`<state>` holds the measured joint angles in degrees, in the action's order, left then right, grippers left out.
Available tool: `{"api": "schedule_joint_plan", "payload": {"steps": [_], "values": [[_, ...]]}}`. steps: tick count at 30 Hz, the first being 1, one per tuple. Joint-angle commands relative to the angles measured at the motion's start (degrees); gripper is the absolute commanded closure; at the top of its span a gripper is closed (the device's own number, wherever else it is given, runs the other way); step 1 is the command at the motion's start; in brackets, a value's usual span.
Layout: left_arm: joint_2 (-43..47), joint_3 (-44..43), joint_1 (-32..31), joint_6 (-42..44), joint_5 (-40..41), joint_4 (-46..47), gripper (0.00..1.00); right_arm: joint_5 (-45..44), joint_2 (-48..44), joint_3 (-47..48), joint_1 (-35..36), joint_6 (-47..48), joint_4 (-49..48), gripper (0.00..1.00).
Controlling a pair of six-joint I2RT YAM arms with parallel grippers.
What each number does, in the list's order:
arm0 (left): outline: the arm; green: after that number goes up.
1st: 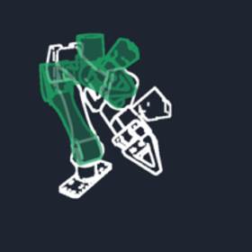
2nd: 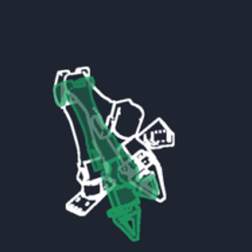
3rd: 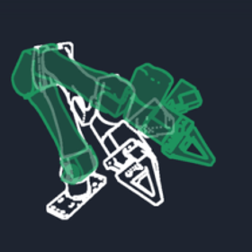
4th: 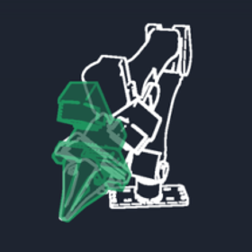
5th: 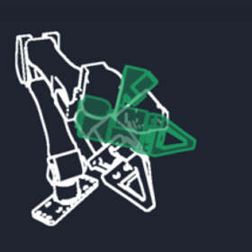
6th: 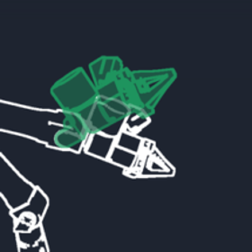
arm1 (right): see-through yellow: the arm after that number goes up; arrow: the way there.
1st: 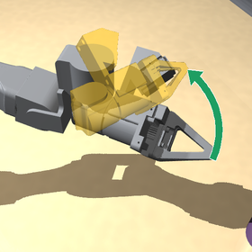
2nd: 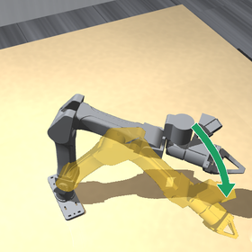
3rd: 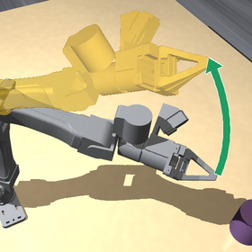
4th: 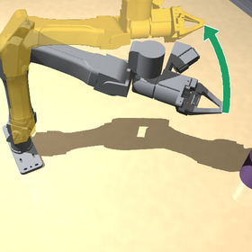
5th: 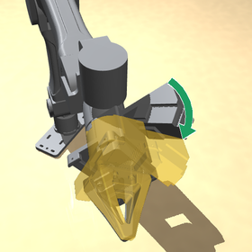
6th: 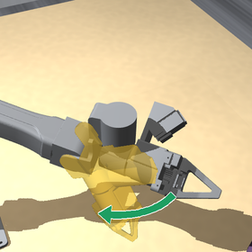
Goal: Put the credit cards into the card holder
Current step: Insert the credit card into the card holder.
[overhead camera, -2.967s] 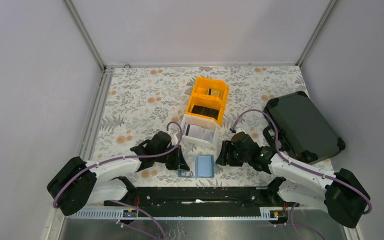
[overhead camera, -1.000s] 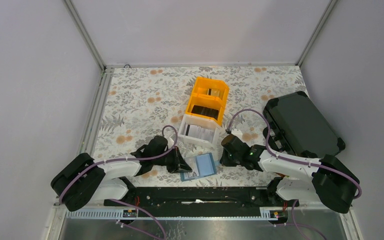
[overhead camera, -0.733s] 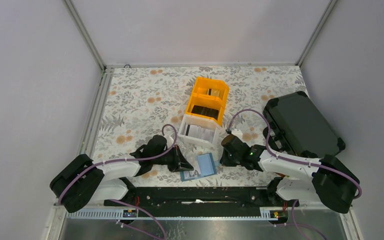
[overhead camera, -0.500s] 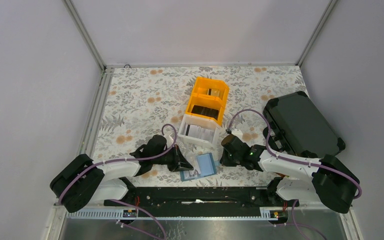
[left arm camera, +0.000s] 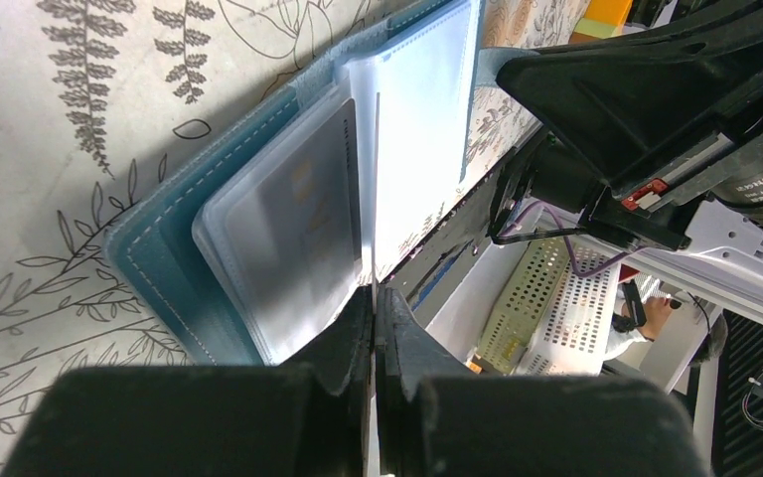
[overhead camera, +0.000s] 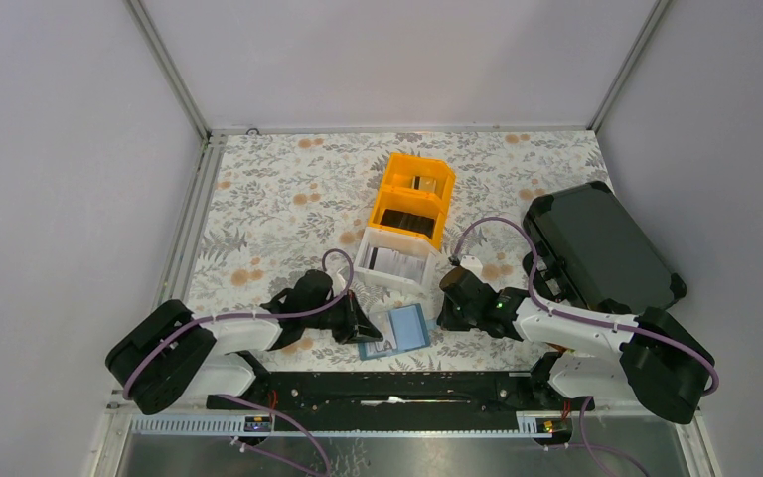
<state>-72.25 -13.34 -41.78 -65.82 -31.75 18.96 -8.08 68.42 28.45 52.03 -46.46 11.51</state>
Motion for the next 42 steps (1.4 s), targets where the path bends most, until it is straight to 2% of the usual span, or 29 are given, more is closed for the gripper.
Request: {"api": "schedule_joint_plan", "payload": {"steps": [1,21,32,42], "values": [[-0.79,0.5,0.27,1.23,-0.36,3.62,1.0,-1.76,0.22,0.59,0.58,-0.83,0.55,1.0],[-4.76,0.84,0.21,3.2,-1.96,8.83,1.0,-1.68,0.37,0.71,0.57,-1.0,0.79,1.0],[-8.02,3.37,0.25,-0.54,-3.07,17.46,1.0,-1.5,0.89,0.83,0.57,-1.0,0.73,1.0],[-7.87,3.52,-0.01,-1.93,-2.9,20.07,1.0,-1.29,1.71,1.06,0.61,-1.1,0.53,1.0]]}}
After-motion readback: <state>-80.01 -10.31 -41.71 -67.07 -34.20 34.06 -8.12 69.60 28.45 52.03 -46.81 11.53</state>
